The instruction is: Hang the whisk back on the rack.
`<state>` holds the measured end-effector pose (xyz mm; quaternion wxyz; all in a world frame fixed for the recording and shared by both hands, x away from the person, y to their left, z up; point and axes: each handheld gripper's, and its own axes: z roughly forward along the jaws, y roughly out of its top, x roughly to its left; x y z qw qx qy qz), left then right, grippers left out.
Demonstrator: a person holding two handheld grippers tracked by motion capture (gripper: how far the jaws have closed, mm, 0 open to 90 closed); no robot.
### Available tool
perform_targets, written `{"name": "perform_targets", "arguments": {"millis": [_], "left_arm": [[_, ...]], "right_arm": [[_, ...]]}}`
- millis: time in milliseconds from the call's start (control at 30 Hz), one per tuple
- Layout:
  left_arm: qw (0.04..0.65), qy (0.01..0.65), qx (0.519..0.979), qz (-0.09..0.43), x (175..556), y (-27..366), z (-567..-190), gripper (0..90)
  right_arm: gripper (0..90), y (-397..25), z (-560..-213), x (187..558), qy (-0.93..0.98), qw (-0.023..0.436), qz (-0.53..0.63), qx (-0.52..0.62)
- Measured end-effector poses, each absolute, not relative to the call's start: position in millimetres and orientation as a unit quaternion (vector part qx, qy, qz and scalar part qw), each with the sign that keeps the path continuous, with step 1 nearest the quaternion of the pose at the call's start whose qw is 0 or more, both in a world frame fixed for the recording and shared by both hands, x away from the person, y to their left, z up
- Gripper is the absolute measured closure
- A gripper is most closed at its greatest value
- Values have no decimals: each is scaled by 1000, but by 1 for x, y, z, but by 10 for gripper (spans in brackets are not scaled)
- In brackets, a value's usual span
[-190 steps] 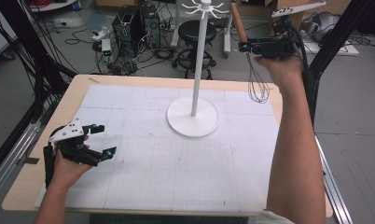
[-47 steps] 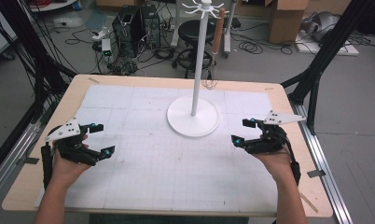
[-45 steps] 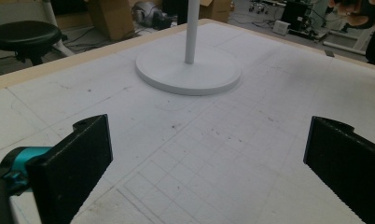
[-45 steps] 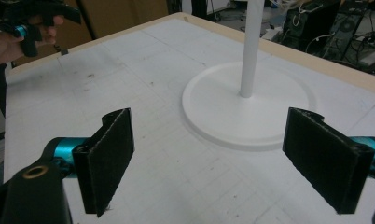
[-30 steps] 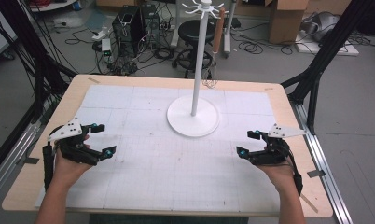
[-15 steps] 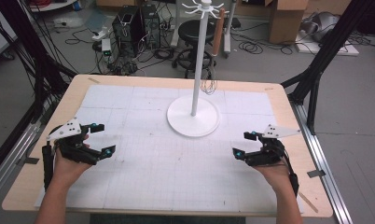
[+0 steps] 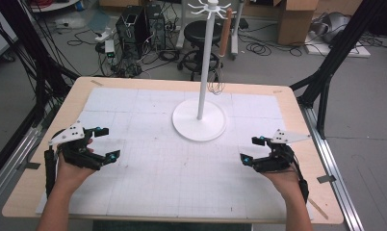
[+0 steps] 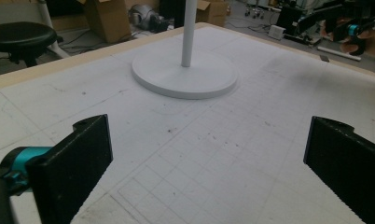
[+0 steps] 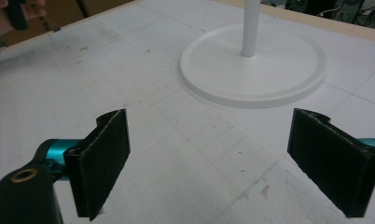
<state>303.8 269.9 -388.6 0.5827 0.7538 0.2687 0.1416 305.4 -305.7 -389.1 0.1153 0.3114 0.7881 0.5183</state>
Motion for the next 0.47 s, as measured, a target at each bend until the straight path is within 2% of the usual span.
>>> {"name": "perform_targets", "arguments": {"millis": [467], "left_arm": [[577,270,758,141,305,269,-390,17]], "right_arm": [[118,-304,-391,309,791,110,515,309]]}}
